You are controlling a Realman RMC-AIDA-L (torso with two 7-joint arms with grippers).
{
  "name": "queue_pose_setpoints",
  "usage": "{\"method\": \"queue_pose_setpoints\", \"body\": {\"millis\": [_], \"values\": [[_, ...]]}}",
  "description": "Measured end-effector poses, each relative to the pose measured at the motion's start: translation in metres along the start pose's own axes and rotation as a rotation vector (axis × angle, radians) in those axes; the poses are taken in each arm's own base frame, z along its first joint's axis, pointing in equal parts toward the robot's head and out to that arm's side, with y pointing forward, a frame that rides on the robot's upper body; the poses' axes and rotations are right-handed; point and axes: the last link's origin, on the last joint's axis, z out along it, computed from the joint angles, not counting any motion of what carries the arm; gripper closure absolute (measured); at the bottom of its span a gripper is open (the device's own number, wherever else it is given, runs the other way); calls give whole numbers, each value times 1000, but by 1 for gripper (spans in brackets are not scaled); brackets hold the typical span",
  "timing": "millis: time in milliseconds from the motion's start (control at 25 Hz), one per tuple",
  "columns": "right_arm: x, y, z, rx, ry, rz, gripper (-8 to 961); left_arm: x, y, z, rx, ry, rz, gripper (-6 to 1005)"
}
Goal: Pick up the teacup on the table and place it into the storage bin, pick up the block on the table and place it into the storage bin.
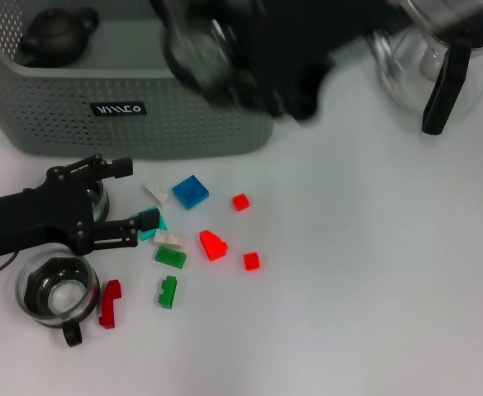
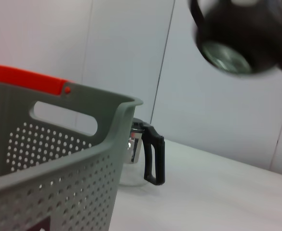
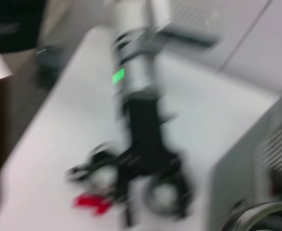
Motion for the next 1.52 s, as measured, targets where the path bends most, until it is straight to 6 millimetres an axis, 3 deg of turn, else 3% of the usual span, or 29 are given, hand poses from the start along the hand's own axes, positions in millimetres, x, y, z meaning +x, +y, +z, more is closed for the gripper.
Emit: {"method": "queue_pose_setpoints", "body": {"millis": [200, 320, 400, 720, 800, 1000, 1520], "values": [[-8, -34, 4, 212, -105, -46, 888, 5, 0, 11, -24, 16, 1, 146], [4, -52, 14, 293, -160, -38, 888, 7, -1, 19, -39, 19, 0, 147], [23, -68, 28, 332, -188, 22, 888, 9, 0, 25, -56, 21, 1, 147], [67, -92, 67, 331, -158, 110, 887, 10, 0, 28, -66, 24, 0, 149], [82, -93, 85, 321, -129, 128, 887, 10, 1, 29, -69, 26, -1, 149], [93, -88, 105, 329, -89, 118, 887, 8, 3, 31, -73, 31, -14, 150], [102, -85, 118, 374, -54, 126, 887, 3, 3, 29, -53, 27, -30, 153]]}}
